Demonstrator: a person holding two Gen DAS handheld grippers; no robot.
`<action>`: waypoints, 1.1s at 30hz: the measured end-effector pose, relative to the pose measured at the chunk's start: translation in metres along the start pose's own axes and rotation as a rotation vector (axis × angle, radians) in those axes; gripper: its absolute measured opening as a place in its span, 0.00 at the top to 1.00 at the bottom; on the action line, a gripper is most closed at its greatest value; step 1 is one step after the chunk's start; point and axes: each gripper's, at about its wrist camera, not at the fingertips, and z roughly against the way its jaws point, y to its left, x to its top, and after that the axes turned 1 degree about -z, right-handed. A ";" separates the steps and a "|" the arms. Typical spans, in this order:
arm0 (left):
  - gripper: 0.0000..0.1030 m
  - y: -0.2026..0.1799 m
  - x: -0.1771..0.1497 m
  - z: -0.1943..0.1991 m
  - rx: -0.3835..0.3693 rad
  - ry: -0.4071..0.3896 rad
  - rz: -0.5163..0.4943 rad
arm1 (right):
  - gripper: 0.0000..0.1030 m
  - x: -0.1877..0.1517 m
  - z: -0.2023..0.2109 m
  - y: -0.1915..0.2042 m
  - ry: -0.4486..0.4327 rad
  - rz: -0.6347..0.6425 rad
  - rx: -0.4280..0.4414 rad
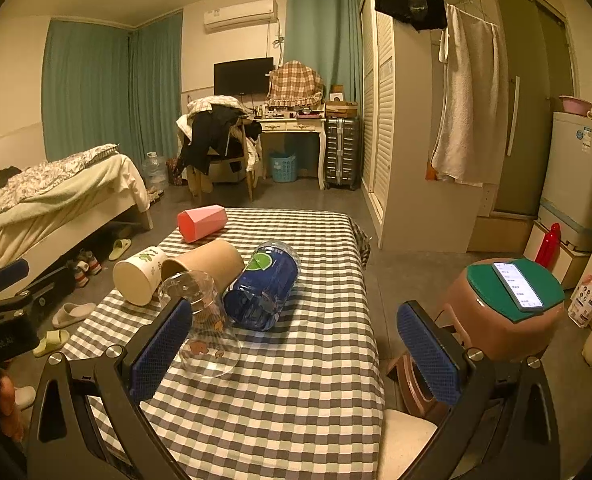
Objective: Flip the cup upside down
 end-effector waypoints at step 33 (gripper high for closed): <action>0.00 0.001 0.001 0.001 0.022 0.001 -0.007 | 0.00 -0.001 -0.002 0.003 0.024 0.011 0.005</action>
